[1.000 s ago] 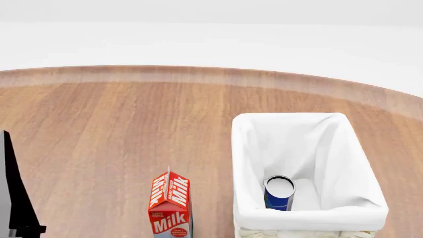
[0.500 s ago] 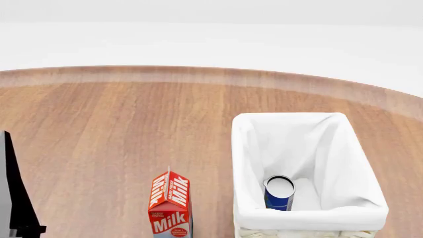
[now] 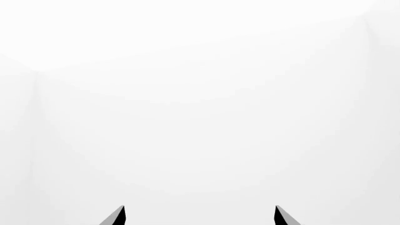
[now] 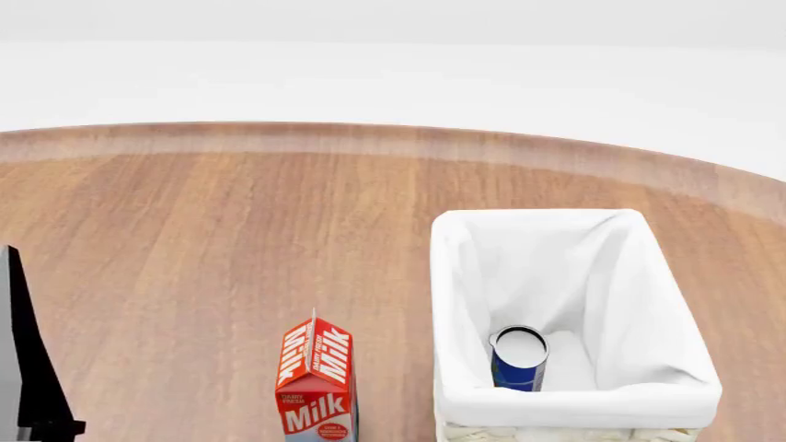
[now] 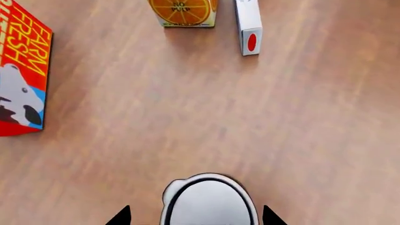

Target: Pick up the alphabet soup and the tomato sauce, and put them in the basket.

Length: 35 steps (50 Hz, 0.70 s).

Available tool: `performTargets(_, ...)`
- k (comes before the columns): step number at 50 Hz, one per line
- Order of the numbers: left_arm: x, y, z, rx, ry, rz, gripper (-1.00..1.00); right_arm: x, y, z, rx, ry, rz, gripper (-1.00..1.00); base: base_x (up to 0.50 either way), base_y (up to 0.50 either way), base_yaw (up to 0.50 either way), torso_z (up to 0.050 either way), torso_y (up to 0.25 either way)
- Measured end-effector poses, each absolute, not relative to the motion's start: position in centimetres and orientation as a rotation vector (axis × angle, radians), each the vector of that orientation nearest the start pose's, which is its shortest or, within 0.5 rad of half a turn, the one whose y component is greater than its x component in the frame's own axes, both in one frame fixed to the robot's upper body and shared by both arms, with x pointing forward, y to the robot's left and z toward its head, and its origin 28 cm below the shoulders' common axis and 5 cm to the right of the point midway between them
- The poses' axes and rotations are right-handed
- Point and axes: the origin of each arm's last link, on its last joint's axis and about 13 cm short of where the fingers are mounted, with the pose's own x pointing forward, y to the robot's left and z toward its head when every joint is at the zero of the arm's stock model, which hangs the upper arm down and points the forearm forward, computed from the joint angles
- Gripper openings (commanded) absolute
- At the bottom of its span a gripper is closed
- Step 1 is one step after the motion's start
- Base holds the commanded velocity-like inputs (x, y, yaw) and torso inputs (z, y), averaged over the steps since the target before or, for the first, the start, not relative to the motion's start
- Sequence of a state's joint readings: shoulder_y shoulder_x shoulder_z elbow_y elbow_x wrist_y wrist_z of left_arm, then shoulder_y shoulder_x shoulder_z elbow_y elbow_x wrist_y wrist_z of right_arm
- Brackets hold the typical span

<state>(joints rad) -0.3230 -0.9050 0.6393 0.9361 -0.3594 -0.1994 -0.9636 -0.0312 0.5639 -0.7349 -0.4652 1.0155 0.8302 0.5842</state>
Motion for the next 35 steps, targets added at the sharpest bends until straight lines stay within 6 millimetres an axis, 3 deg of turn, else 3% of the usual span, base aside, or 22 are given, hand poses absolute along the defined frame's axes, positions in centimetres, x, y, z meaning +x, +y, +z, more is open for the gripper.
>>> performTargets(25,15.9,21.4,18.5,0.165,-0.618,0.001,1.0,8.5,-6.7,1.7,-0.037,0.983,0.51,1.0,0.0,0.0,0.0,0.0,0.0)
performTargets(26,15.9,21.4,18.5,0.165,-0.618,0.001,1.0,8.5,-6.7,1.7,-0.037,0.983,0.51,-1.0,0.0,0.0,0.0,0.0,0.0)
performTargets(35,16.0,21.4,18.4,0.165,-0.616,0.001,1.0,8.3,-6.6,1.6,-0.018,0.986,0.508,-1.0,0.0,0.0,0.0,0.0,0.0)
